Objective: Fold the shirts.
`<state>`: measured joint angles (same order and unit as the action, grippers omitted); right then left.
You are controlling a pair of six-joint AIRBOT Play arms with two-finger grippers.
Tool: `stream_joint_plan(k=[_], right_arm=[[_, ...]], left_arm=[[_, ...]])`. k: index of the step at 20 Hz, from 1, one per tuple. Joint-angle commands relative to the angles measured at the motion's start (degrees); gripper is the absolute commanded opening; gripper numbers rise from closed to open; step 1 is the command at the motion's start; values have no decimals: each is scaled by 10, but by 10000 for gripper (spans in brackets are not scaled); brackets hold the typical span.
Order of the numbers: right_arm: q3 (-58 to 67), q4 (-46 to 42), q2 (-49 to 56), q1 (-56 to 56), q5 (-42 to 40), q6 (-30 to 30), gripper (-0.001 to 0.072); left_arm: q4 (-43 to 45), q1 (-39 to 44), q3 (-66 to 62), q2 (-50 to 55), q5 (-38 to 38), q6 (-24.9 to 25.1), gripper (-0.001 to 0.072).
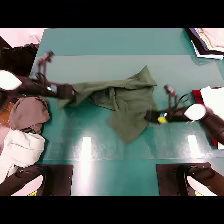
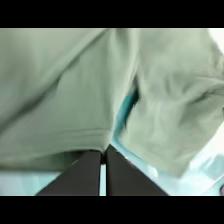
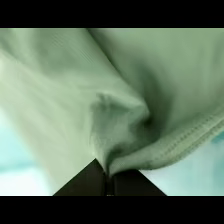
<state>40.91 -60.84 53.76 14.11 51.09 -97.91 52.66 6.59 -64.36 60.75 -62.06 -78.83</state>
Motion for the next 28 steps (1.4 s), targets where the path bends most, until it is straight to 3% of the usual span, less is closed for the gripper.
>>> stream_joint_plan(k=[1,5,10,14,18,21,23,28], right_arm=[[137,-42,-63,-80,40,0,20],[335,-52,-112,-250,76,33,19],[564,-51,-113,-401,115,69,19],[694,-52,-102,-458,128,72,19],[827,-51,-26,-465,250,75,17],[859,-46,42,-465,350,71,16],[815,-48,76,-444,383,68,16],[689,-67,182,-320,418,58,16]], left_arm=[[2,-57,-167,0,-82,13,24],[1,-122,-391,-1,-133,13,24],[-2,-137,-588,-8,-127,12,24],[-1,-137,-594,-75,-44,11,24],[38,-137,-597,-124,29,13,23],[101,-137,-553,-122,13,-12,23],[118,-137,-475,-113,3,-24,23],[83,-137,-353,22,-142,-36,23]])
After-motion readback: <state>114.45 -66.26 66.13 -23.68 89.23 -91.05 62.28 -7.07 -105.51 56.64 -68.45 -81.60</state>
